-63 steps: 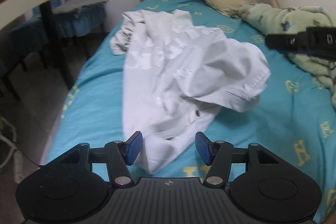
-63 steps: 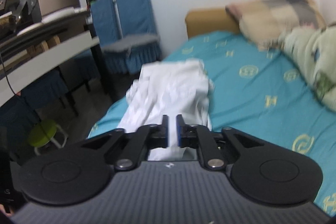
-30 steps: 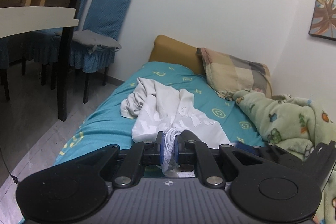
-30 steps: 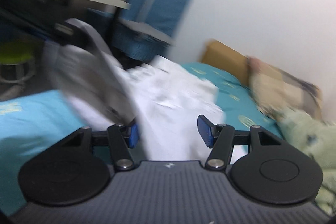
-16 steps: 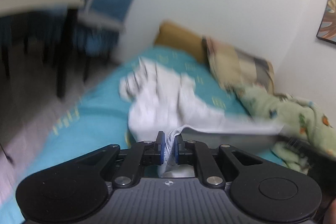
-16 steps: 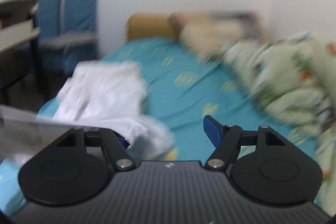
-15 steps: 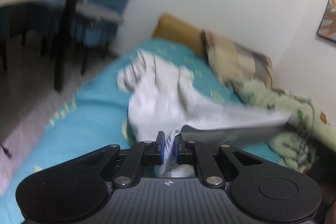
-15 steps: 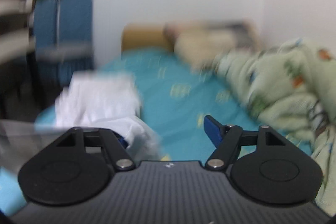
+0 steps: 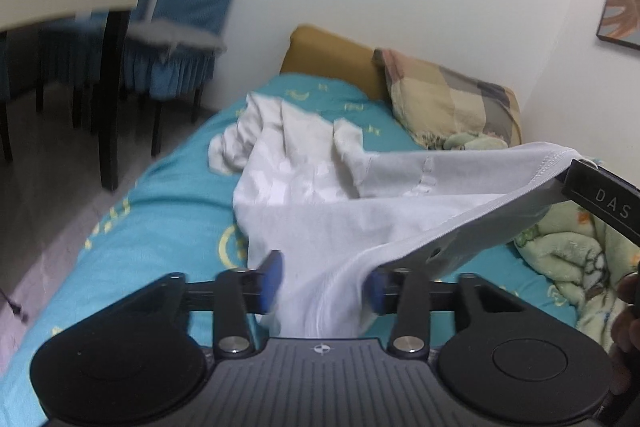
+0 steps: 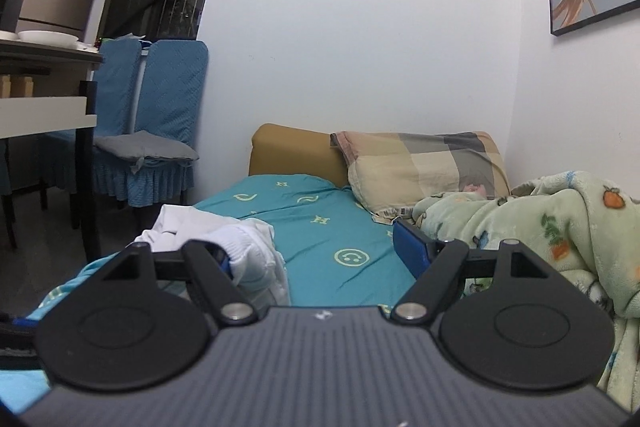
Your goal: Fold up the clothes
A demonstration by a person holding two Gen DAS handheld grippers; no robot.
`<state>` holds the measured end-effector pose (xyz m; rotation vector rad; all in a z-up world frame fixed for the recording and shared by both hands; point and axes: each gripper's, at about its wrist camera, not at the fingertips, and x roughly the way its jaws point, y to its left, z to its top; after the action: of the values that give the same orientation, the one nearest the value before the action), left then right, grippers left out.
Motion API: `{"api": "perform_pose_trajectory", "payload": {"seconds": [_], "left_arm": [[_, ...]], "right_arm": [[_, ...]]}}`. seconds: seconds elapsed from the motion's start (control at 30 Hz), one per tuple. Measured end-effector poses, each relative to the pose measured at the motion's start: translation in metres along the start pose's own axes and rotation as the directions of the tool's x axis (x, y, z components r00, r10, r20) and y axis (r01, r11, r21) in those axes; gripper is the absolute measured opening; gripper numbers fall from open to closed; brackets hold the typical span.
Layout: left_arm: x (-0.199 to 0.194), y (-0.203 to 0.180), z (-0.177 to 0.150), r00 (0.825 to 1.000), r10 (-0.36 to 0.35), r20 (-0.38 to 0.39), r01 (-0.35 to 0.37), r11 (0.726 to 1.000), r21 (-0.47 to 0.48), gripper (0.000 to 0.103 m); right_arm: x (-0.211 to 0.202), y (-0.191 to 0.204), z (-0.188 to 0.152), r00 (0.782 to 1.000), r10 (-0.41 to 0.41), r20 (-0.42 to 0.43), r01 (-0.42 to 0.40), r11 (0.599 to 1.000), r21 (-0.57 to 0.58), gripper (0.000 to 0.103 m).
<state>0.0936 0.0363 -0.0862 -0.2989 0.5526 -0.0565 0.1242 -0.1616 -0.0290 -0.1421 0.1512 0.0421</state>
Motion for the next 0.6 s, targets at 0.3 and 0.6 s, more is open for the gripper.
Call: {"api": "perform_pose_trajectory", "payload": {"seconds": [0.3, 0.6], "left_arm": [[0.026, 0.006, 0.001, 0.980, 0.200, 0.002, -0.200, 0.979, -0.028, 0.063], [-0.020, 0.025, -0.012, 0.969, 0.248, -0.023, -0.248, 0.968, -0.031, 0.080]], "right_arm": [[-0.008, -0.001, 0.004, 0.999, 0.028, 0.034, -0.029, 0.999, 0.023, 0.077], [0.014, -0.037, -0.009, 0.997, -0.069, -0.042, 0.075, 0.986, 0.146, 0.077]]}}
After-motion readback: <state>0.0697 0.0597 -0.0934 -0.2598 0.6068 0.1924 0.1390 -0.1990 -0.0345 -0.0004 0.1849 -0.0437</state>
